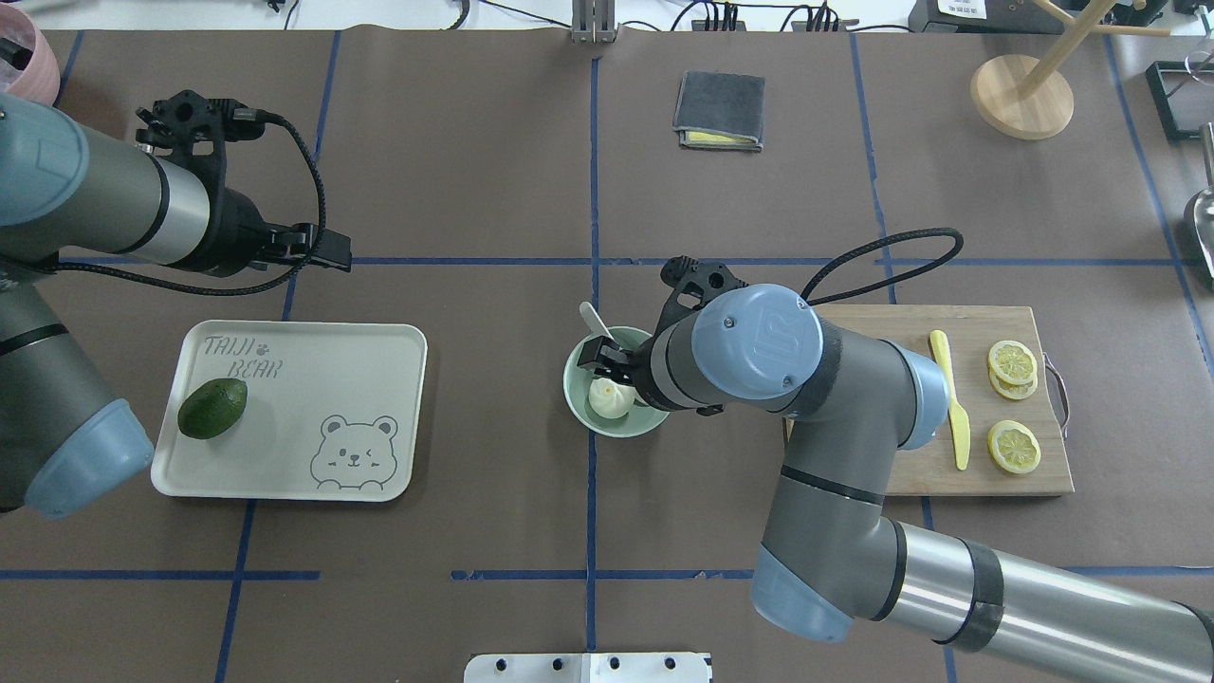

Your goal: Put spoon and bun in bowl

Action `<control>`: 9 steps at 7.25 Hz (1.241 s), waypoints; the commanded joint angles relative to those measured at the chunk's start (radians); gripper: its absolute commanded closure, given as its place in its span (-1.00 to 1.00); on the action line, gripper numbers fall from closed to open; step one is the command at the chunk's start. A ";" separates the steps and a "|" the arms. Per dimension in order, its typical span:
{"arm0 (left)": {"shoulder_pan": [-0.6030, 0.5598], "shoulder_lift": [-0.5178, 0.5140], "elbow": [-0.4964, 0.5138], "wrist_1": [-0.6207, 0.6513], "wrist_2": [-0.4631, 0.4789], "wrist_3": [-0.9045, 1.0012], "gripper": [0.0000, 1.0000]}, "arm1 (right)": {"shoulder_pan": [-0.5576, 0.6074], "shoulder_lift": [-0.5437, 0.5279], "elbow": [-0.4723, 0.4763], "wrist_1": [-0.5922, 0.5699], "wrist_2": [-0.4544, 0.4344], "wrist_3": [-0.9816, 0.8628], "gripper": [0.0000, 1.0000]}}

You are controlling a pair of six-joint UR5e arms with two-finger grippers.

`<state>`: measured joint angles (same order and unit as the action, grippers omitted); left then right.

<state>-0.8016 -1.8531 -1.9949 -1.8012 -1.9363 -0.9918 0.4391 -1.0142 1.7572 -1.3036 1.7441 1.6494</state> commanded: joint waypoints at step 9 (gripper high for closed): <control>-0.860 0.316 0.369 0.005 -0.446 1.228 -1.00 | 0.961 -0.596 -0.079 -0.011 0.612 -1.392 -1.00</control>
<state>-1.6384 -1.5725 -1.6437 -1.7988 -2.3581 0.2248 1.2936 -1.5672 1.7355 -1.3080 2.3175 0.4649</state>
